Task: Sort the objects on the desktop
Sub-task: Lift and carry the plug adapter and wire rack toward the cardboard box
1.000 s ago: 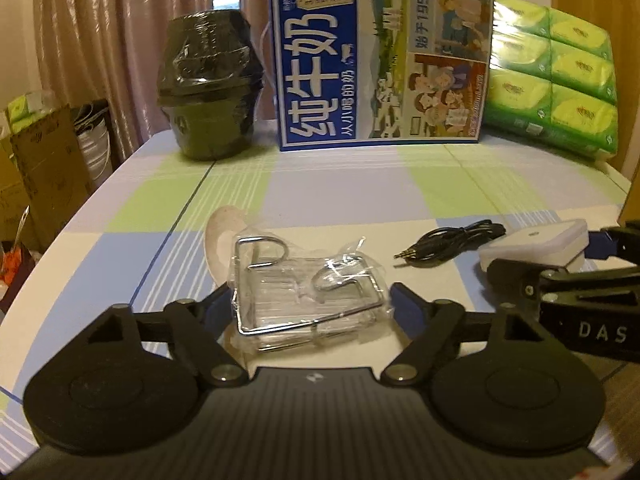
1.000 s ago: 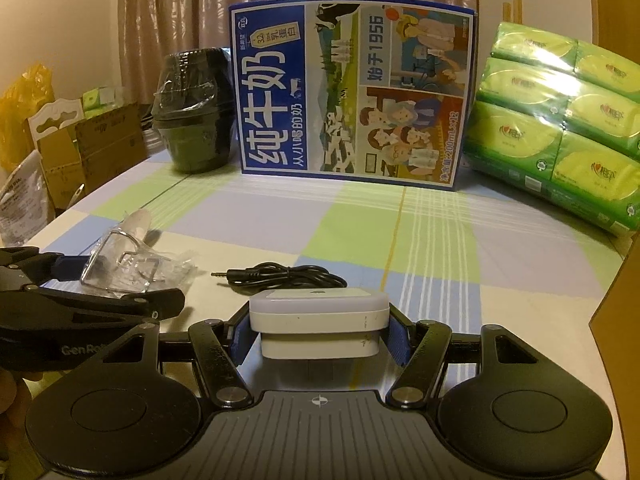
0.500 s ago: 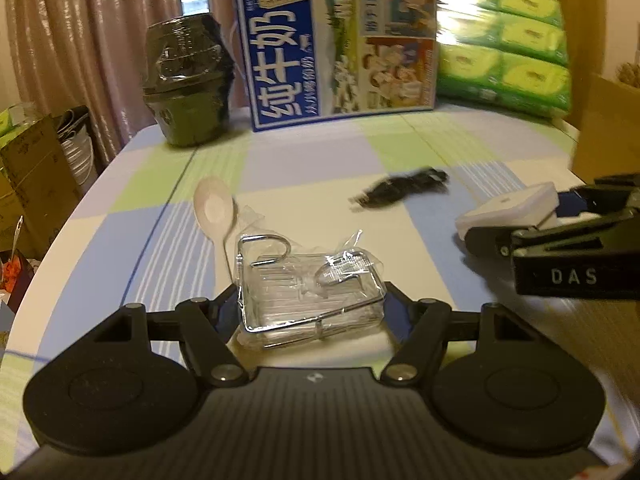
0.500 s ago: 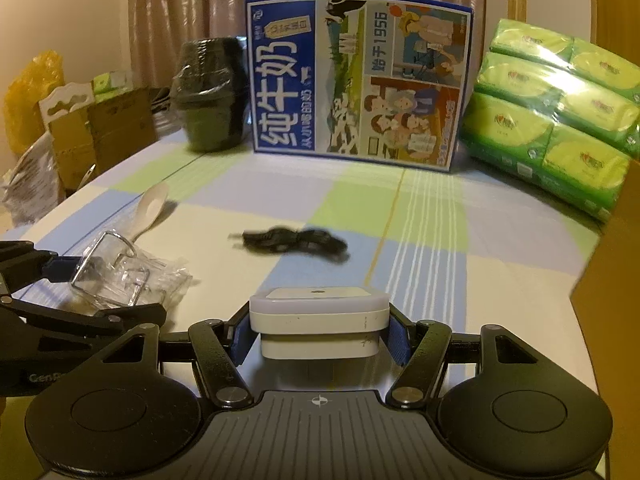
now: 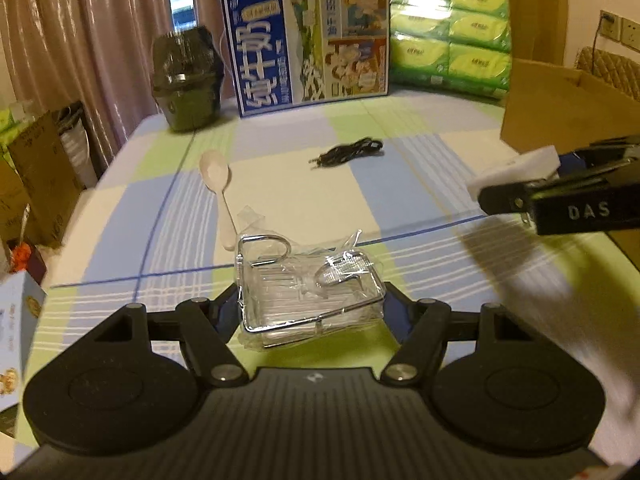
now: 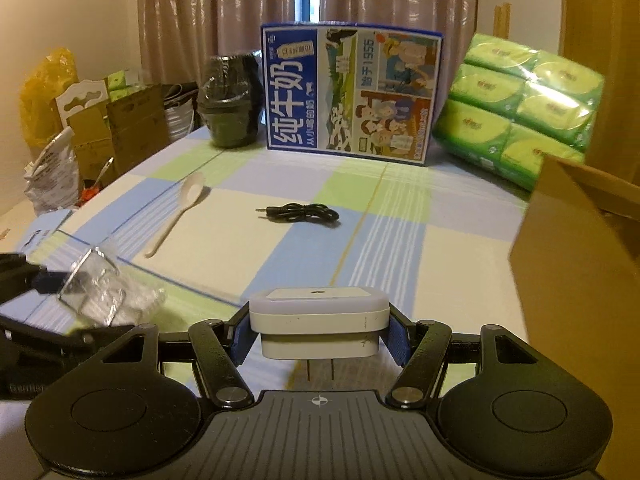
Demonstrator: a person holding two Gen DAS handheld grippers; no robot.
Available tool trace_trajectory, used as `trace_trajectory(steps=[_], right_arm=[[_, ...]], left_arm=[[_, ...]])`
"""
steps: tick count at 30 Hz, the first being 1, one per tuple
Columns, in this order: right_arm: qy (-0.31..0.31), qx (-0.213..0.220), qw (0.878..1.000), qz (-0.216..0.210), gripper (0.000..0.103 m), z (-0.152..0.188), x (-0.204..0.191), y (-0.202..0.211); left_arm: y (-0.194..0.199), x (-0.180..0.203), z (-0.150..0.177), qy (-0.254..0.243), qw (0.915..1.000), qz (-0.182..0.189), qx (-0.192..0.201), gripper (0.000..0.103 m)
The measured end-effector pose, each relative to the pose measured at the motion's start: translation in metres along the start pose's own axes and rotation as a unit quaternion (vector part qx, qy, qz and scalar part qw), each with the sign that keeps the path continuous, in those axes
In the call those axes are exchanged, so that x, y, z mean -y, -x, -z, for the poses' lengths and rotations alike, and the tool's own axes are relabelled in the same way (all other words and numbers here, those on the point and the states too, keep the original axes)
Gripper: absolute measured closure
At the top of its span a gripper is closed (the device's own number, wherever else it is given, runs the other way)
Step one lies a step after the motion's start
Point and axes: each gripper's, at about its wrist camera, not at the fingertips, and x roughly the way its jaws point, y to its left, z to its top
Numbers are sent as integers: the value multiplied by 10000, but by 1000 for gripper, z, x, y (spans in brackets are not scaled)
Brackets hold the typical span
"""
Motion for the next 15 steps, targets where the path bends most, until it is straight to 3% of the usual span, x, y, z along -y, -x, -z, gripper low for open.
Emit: trace_trajectory(steps=[8,15], right_arm=[[-255,325,9991,2,41,12,-7,71],[-388,542,9977,81,41,27,-17,128]], left_arm=[[61,18,-2,138,9995,64,264,37],[110,42,2,335,9990,199,219,37]])
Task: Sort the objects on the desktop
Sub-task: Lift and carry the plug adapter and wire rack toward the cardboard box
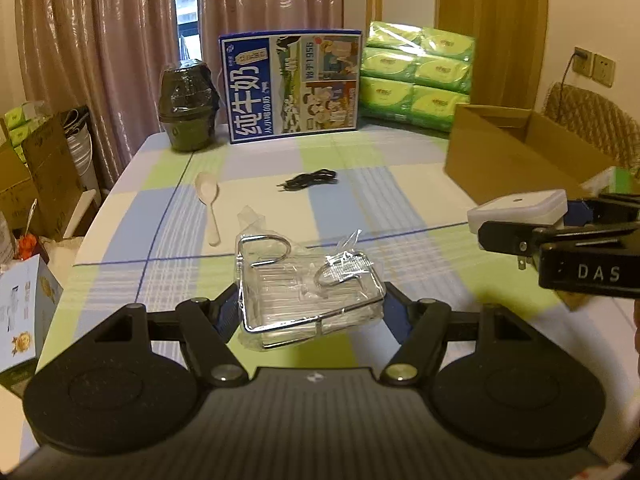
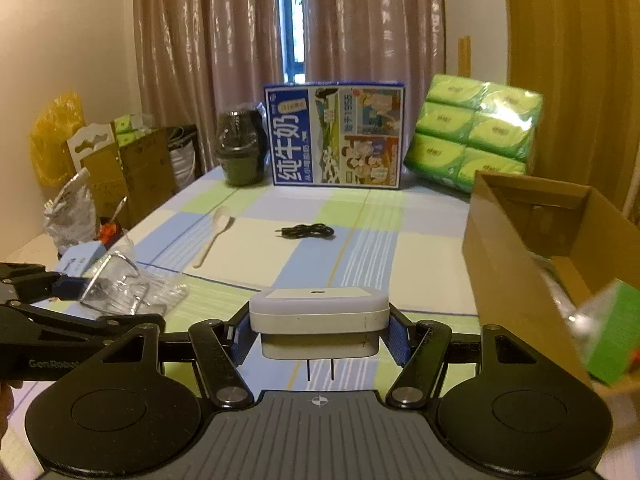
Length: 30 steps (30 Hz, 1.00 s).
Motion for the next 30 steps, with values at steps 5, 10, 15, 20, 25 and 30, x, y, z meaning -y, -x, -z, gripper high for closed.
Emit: trace_trajectory(steps=[5,10,15,20,25,30], right_arm=[[-217,96,9997,114,41,1,5,39],[-294,210,9991,222,41,1,8,76],[-411,266,9983,325,41,7,14,111],[-397,304,9976,479,41,15,24,144],[-354,338,9961,739,41,21,46,173],[-523,336,9929,1014,41,29,77,198]], left_arm=[[32,16,2,51,10000,72,-8,37],[62,33,8,131,9998,156,8,37],[86,53,12,123,9996,242,54,37],[108,74,13,93,9992,346,152,37],[129,105,12,-8,9979,578,286,37],[139,138,8,-143,9957,845,354,37]])
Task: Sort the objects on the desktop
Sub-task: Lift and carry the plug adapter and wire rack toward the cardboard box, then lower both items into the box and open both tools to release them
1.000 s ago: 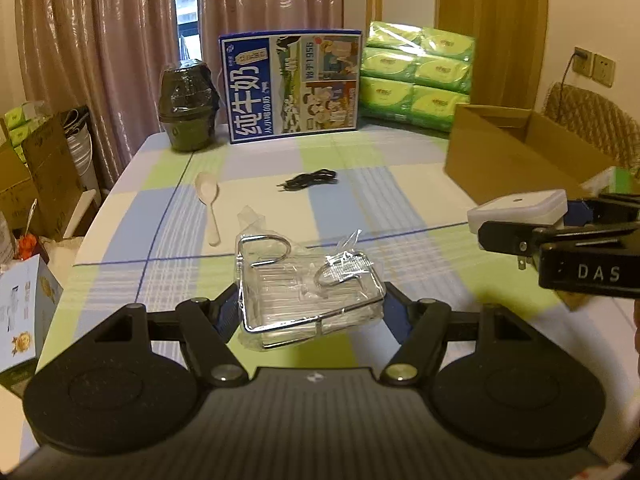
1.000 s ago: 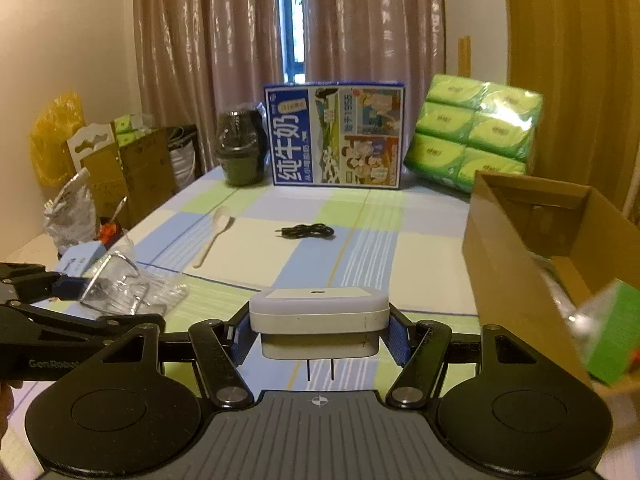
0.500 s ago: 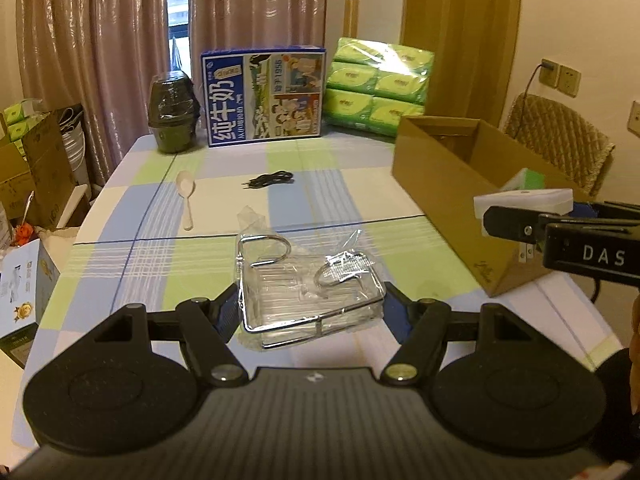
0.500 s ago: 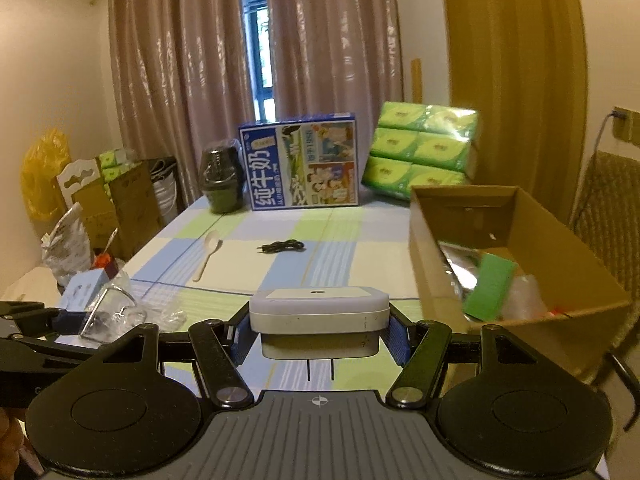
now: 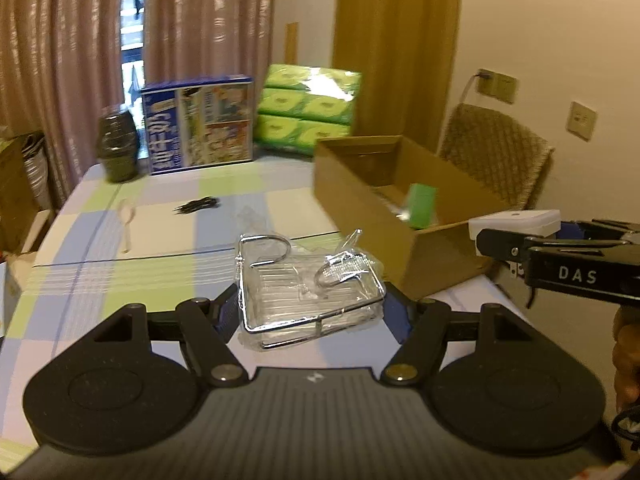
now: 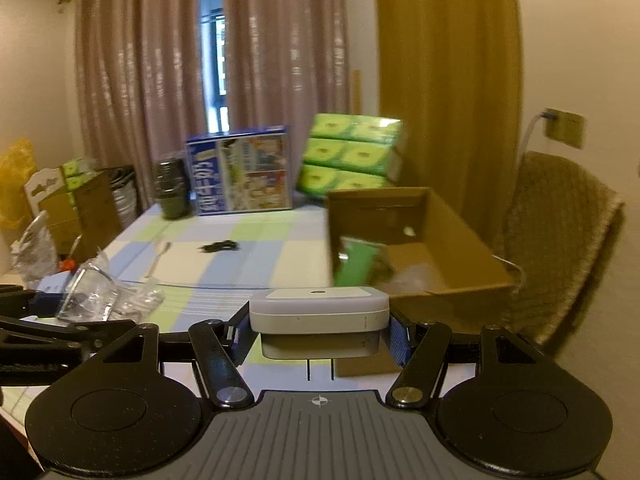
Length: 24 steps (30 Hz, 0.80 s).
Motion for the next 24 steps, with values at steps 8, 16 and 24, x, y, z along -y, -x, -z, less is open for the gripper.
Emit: trace_trajectory(steps=[8,16,24], right_arm=[[-158,18,9990,422,41,6,45,25],[-323,14,9977,603,41,9,73,34],[-328,-15,9974,640,41,9,85,33]], left_arm=[[-7,52,-13,-242,9987,447,31,37],[-15,88,-16,-462,9963,727,-5,37],[-22,107,-17,-554,9946,873,-54,37]])
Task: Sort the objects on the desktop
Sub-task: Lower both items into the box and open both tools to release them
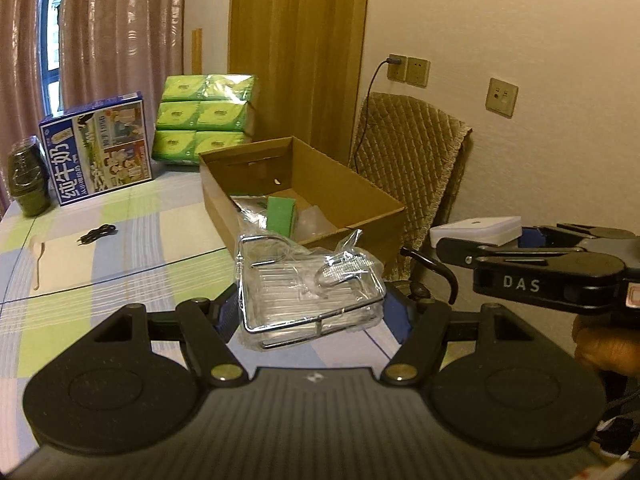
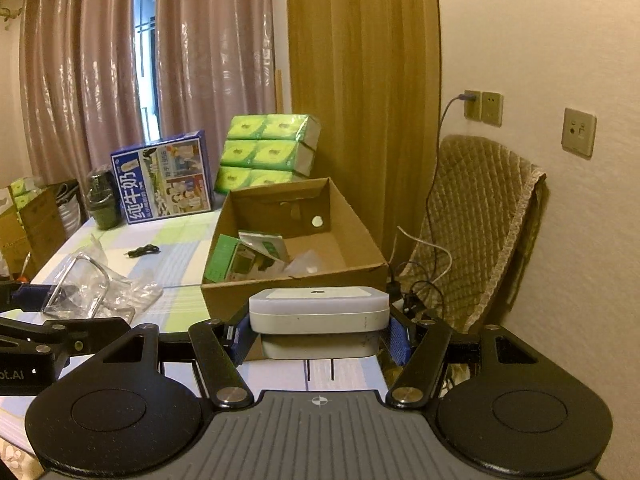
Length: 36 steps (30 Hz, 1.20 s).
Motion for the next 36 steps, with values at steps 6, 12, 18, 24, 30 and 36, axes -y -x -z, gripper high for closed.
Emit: trace_trajectory(steps=[6,12,18,24,30,36], right_arm=[[46,-9,10000,10,41,-5,5,-9],[162,-10,9999,-41,41,-18,11,-24],[247,56,9996,-156,41,-46,19,-48],[283,56,9992,-282,41,-79,25,-88],[178,-86,9995,-257,41,-99,37,-139],[158,-222,9992,-276,41,-111,43,-185]], left_arm=[[-8,4,-6,3,10000,79,19,37],[-20,3,-16,61,9999,120,29,37],[-37,1,-40,98,9998,159,102,37],[-65,-11,-74,124,9996,196,186,37],[-113,-41,-108,117,9998,82,149,37],[-168,-64,-132,57,10000,-38,45,37]])
